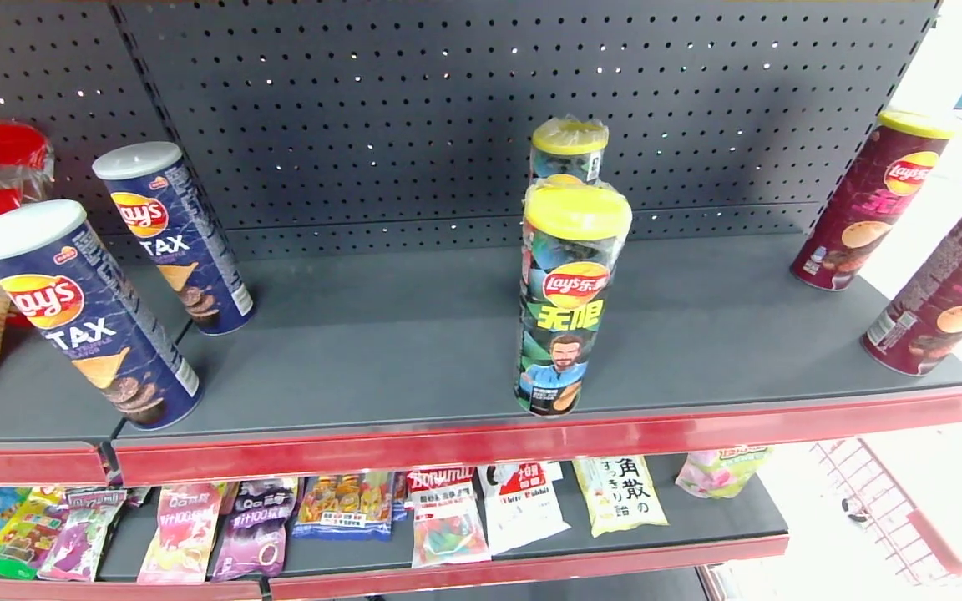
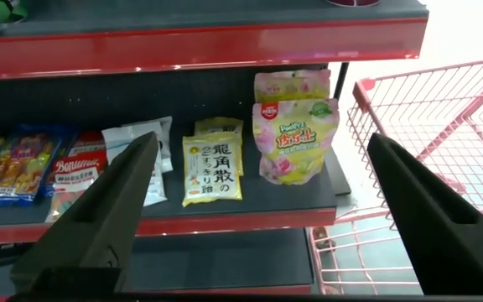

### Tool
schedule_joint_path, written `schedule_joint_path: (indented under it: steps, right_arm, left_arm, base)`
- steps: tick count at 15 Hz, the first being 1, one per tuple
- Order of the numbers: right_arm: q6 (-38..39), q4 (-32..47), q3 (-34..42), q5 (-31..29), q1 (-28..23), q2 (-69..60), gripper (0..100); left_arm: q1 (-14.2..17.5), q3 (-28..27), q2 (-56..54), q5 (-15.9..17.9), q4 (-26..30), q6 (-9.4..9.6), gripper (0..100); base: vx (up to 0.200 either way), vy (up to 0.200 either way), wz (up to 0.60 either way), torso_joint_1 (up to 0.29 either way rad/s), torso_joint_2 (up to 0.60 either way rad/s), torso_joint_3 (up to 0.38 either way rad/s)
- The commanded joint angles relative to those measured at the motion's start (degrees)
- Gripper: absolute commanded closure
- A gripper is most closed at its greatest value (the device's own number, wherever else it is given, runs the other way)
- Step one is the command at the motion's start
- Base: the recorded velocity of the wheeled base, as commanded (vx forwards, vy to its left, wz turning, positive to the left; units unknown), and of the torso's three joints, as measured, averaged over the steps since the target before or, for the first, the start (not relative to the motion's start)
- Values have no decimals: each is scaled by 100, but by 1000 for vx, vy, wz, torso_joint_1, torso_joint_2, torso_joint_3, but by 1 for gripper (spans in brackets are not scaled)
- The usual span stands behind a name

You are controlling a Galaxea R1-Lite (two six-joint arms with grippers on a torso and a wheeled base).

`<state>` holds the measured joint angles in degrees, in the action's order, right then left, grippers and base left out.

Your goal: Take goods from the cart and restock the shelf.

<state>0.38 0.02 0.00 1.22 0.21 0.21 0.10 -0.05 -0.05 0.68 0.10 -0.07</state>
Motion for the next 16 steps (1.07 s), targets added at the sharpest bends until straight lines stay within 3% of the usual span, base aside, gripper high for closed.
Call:
schedule_joint_path:
  steps: [1,16]
  right_arm:
    - [-3,-2,0,19,-3,-3,0]
    - [6,-2,0,19,-3,-3,0]
  left_arm:
    - [-1,-4,5,-7,-1,-1,0]
    - [-1,5,5,-7,-1,-1,0]
  base:
    - [0,0,0,0,0,0]
    - [0,0,0,0,0,0]
